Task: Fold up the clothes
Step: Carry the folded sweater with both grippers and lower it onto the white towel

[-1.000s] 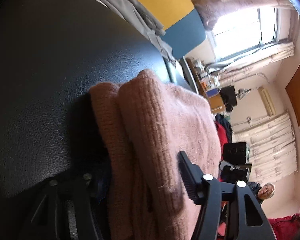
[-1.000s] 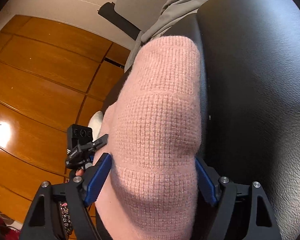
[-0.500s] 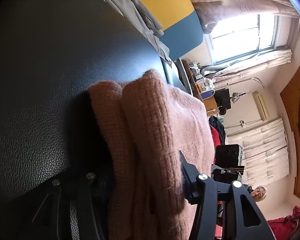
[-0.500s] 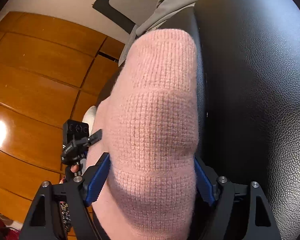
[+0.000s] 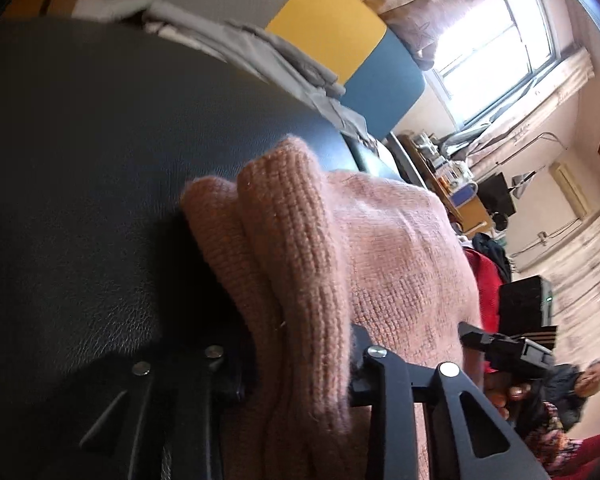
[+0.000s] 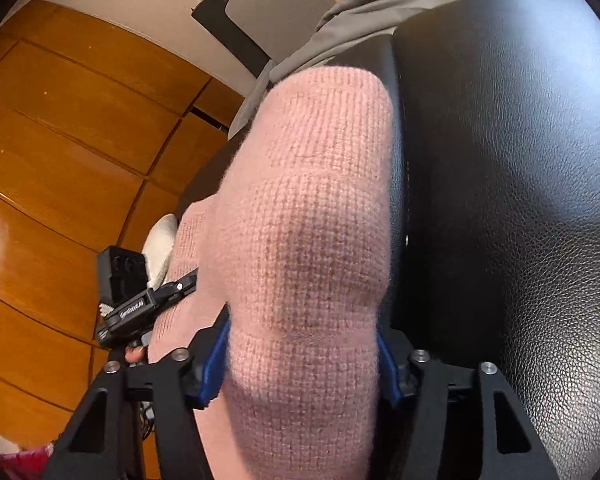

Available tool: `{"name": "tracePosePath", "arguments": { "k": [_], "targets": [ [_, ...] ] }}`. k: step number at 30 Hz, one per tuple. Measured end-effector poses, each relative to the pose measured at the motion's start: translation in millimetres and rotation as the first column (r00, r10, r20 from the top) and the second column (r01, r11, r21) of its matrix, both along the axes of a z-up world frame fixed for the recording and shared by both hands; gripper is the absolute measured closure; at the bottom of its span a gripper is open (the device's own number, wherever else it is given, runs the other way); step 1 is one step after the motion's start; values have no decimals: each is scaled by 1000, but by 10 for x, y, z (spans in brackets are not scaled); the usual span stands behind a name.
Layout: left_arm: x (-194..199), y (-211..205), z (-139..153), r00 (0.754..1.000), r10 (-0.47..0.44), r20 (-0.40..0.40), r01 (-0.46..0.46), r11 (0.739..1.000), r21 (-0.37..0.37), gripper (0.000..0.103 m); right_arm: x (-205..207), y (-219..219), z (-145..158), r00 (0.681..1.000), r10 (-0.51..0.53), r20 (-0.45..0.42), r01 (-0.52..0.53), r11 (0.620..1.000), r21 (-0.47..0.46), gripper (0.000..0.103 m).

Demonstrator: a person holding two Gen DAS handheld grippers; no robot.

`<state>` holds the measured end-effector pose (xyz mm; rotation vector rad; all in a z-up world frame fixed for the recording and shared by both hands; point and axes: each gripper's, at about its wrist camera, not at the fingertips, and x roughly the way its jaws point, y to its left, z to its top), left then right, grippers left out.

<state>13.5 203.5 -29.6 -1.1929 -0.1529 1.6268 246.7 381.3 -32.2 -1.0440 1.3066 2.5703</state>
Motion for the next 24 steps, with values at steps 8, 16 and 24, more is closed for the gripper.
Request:
{"name": "tracePosePath", "arguments": {
  "k": [8, 16, 24],
  "targets": [
    [210, -499, 214, 997, 75, -24, -70, 985, 155, 75, -55, -170, 369, 998, 53, -31, -50, 995, 87, 55],
    [182, -1170, 519, 977, 210, -36, -196, 952, 234, 76, -599, -621, 878, 964, 251, -88, -235, 958, 164, 57],
    [-311, -2190, 1030, 895, 443, -56, -403, 855, 326, 76, -1814, -1185, 1371, 871, 466, -156, -432, 877, 208, 57]
  ]
}}
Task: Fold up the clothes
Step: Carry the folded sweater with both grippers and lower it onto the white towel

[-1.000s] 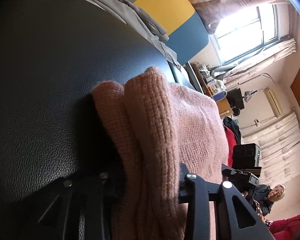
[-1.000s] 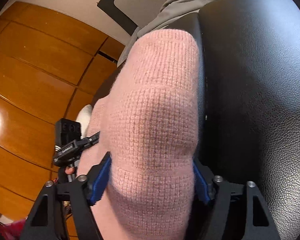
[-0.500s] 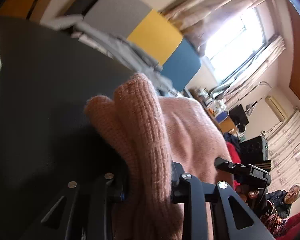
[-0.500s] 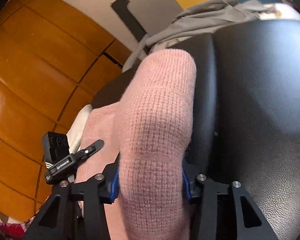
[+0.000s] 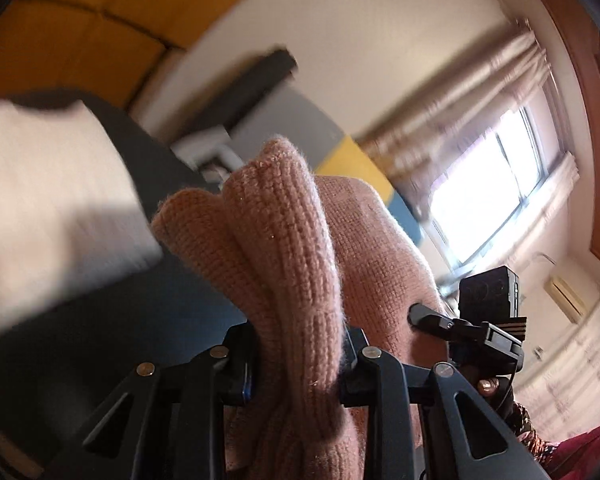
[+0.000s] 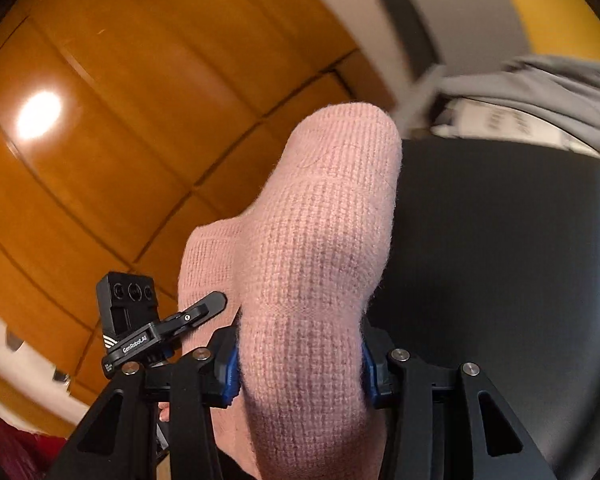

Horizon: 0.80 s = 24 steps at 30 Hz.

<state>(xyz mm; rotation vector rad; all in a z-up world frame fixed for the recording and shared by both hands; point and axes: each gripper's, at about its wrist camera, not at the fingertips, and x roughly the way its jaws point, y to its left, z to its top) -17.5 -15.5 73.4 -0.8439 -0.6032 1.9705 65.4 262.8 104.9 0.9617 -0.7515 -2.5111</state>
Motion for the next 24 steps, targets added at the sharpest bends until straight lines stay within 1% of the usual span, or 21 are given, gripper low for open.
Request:
{"name": "tracePosePath", "arguments": {
  "k": [2, 4, 7, 9, 11, 15, 18, 21, 22, 23, 24],
  "targets": [
    [-220, -287, 127, 998, 67, -23, -67, 998, -9, 76, -366, -124, 140, 997, 70, -19, -70, 997, 13, 57],
    [-418, -509, 210, 992, 123, -29, -123, 992, -7, 76, -795, -326, 214, 991, 130, -26, -129, 991, 20, 57],
    [-706, -862, 342, 978, 203, -49, -204, 979, -6, 76, -1438, -574, 305, 979, 202, -39, -201, 979, 14, 57],
    [-904, -1054, 412, 965, 251, -75, -254, 967, -32, 76, -1872, -747, 328, 970, 238, -41, -238, 971, 11, 57],
    [-1110, -1212, 427, 954, 287, -81, -292, 955, -58, 76, -2293, -944, 333, 961, 275, -41, -274, 961, 18, 57],
    [-1574, -1494, 207, 932, 359, -39, -361, 927, -103, 76, -2904, -1317, 96, 948, 319, -20, -319, 948, 11, 57],
    [-1829, -1688, -71, 918, 397, 13, -392, 911, -126, 76, -3257, -1498, -119, 944, 329, 9, -329, 944, 23, 57],
    [-1995, -1785, -304, 907, 420, 42, -410, 900, -150, 75, -3563, -1581, -371, 947, 317, 53, -320, 946, 55, 56],
    [-2032, -1806, -392, 907, 418, 54, -405, 900, -162, 75, -3622, -1555, -451, 949, 309, 60, -312, 948, 56, 56],
    [-2070, -1827, -480, 907, 417, 65, -401, 899, -175, 74, -3667, -1511, -521, 951, 301, 66, -304, 951, 48, 54],
    [-2106, -1844, -566, 906, 416, 77, -397, 899, -184, 72, -3692, -1458, -603, 956, 286, 70, -290, 956, 42, 50]
  ]
}}
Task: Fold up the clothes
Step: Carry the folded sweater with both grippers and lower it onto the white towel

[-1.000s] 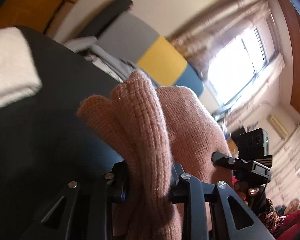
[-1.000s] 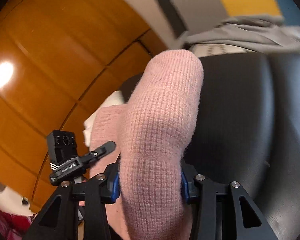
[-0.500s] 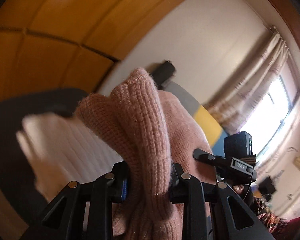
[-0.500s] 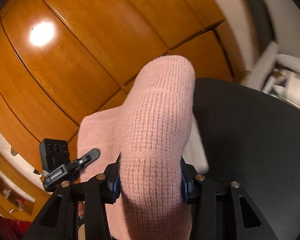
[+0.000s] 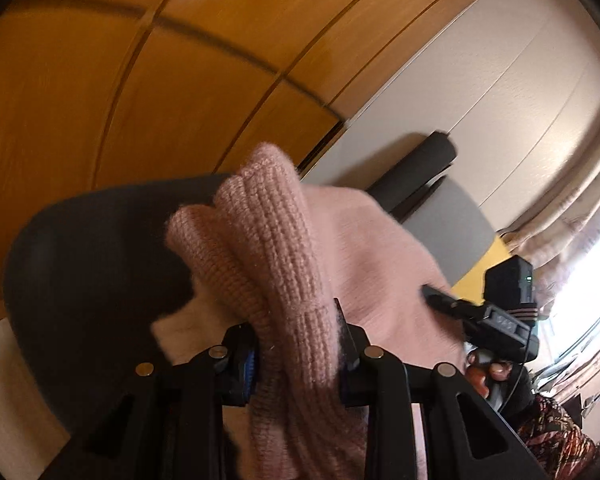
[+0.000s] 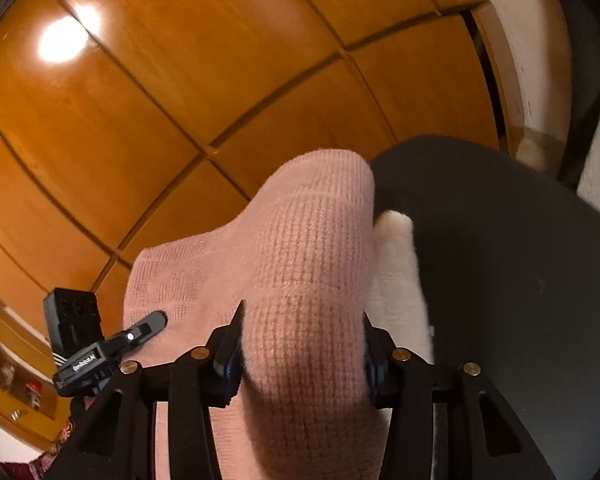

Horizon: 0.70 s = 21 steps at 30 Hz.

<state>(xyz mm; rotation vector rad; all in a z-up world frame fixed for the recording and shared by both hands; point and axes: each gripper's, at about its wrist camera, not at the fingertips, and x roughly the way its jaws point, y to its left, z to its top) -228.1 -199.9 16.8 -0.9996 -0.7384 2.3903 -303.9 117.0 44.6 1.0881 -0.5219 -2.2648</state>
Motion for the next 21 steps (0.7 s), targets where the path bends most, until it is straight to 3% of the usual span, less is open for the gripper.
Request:
{"name": "tracePosePath", "arguments": {
  "k": [5, 7, 9, 13, 17, 21],
  "targets": [
    [-72, 54, -152, 1000, 17, -3, -17, 998, 55, 69, 73, 86, -205, 996, -84, 36, 85, 996, -24, 22],
    [-93, 26, -133, 1000, 14, 2, -14, 998, 59, 69, 34, 208, -104, 993, -116, 33, 118, 992, -46, 22],
    [-15, -42, -79, 1000, 31, -5, -31, 998, 49, 69, 273, 340, 54, 986, -164, -27, 162, 985, -63, 22],
    [427, -60, 46, 988, 139, -71, -141, 990, -24, 70, 769, 565, 329, 960, -246, -137, 237, 968, -82, 22],
    [979, 106, 125, 962, 235, -140, -252, 960, -124, 71, 1532, 628, 191, 960, -211, -185, 231, 969, 93, 22],
    [1605, 443, 77, 940, 287, -186, -326, 917, -232, 71, 2304, 572, -59, 951, -175, -255, 243, 933, 265, 22]
  ]
}}
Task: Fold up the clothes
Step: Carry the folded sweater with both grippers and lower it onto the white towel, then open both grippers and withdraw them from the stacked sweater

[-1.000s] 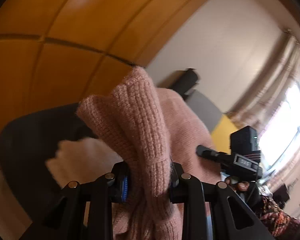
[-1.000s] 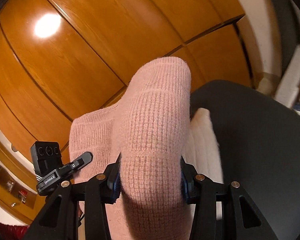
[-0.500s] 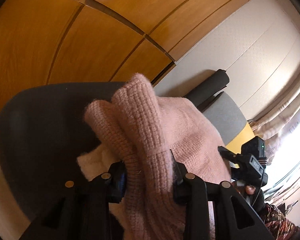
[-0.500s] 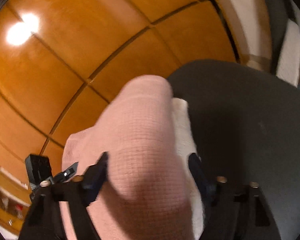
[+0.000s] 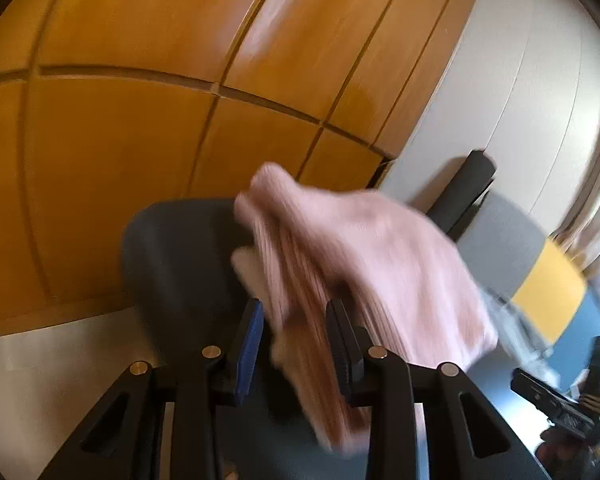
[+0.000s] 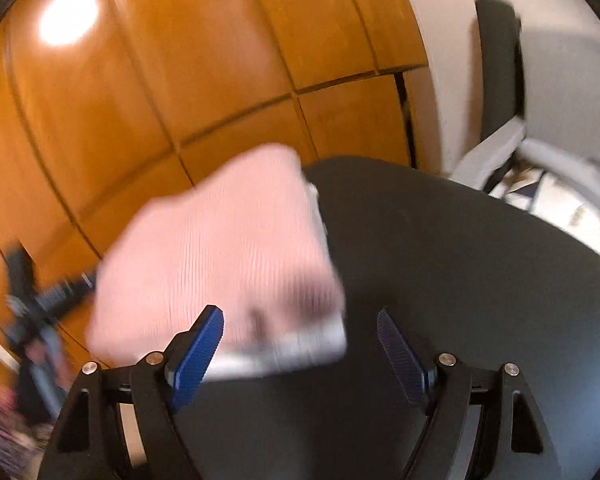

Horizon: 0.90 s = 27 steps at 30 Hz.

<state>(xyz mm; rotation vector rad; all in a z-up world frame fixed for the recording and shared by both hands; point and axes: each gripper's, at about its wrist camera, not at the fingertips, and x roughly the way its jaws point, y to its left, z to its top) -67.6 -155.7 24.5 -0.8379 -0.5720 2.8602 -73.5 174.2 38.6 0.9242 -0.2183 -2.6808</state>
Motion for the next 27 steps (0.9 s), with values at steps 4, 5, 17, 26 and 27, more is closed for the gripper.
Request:
{"name": "tracePosePath", "arguments": {
  "k": [4, 5, 17, 26, 27],
  "targets": [
    [574, 409, -80, 998, 30, -47, -36, 990, -139, 71, 596, -183, -159, 994, -39, -98, 51, 990, 130, 21],
    [689, 497, -94, 997, 53, -57, -63, 982, -180, 70, 678, -257, -185, 993, -37, -116, 55, 986, 158, 20],
    [1121, 941, -257, 994, 105, 16, -99, 973, -209, 70, 1056, -641, -340, 970, -6, -245, 87, 943, 321, 0],
    [1107, 1066, -299, 988, 154, 15, -147, 960, -238, 70, 1070, -732, -395, 972, 54, -227, 30, 936, 352, 0],
    [1130, 1060, -288, 986, 167, 5, -161, 956, -244, 70, 1093, -747, -380, 970, 61, -237, 28, 935, 354, 0]
  ]
}}
